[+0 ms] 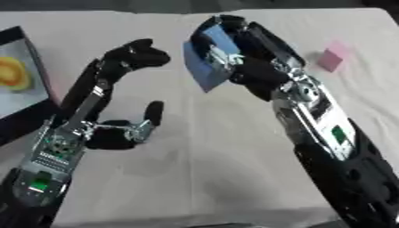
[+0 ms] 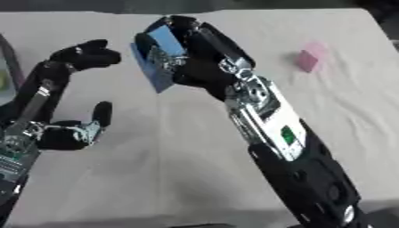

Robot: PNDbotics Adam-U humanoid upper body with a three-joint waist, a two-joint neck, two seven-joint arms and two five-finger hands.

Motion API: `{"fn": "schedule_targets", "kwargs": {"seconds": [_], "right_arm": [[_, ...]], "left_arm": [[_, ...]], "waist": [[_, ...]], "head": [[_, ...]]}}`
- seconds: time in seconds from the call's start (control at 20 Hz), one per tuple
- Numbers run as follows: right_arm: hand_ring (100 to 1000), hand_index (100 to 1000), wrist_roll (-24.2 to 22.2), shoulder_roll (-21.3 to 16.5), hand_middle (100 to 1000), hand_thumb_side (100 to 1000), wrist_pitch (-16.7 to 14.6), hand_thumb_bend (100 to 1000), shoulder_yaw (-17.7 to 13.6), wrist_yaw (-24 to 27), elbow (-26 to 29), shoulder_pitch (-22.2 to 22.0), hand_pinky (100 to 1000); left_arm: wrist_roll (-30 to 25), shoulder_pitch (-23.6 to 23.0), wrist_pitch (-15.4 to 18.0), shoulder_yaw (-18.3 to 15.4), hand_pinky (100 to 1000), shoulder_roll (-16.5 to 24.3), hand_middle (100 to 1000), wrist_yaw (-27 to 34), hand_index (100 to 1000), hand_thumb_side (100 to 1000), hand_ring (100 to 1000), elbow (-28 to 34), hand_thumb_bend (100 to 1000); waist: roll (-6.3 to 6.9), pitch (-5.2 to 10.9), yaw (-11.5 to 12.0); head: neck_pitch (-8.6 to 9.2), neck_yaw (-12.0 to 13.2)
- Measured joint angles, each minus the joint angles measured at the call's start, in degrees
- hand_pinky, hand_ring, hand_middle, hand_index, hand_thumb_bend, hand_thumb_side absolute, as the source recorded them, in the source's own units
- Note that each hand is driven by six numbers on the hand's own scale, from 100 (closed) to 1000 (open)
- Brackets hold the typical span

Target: Pick up the objects with one hand, pass them to the other hand, and then place them into the box on the other side of the table.

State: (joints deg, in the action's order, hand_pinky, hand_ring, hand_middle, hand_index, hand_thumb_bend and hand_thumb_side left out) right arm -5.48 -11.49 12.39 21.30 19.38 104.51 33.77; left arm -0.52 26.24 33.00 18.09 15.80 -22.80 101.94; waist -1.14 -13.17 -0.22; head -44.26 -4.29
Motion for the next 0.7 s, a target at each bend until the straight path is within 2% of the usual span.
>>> {"fn": "schedule_targets", "kwargs": {"seconds": [0.3, 0.45, 0.6, 0.7], "right_arm": [[436, 545, 1.1, 0.3, 420, 239, 5.9, 100, 0.6, 1.4, -2.2, 0.0, 810], [437, 547, 1.0, 0.3, 422, 237, 8.9, 100, 1.0, 3.1, -2.5, 0.2, 810], [438, 548, 0.4, 0.3, 422, 235, 11.4, 100, 1.4, 4.9, -2.5, 0.6, 809], [440, 549, -0.2, 0.3, 424, 234, 13.0, 100, 1.8, 6.0, -2.5, 0.6, 808]], "left_arm": [[2.9, 0.0, -0.6, 0.0, 920, -0.2, 742, -2.4, 862, 208, 793, 0.1, 100], [4.3, 0.0, -0.1, 0.0, 892, -0.2, 749, -4.9, 868, 111, 793, 0.4, 100], [5.5, 0.0, 1.0, 0.0, 861, -0.1, 758, -7.8, 875, 100, 793, 0.8, 101], [6.3, 0.1, 1.9, 0.2, 835, -0.1, 762, -10.0, 878, 100, 792, 1.1, 189]], "waist": [[-0.03, -0.01, 0.1], [-0.05, -0.01, 0.2], [-0.06, -0.01, 0.2], [-0.06, -0.02, 0.2]], "head": [[0.0, -0.4], [0.0, -0.4], [0.0, -0.5], [0.0, -0.5]]}}
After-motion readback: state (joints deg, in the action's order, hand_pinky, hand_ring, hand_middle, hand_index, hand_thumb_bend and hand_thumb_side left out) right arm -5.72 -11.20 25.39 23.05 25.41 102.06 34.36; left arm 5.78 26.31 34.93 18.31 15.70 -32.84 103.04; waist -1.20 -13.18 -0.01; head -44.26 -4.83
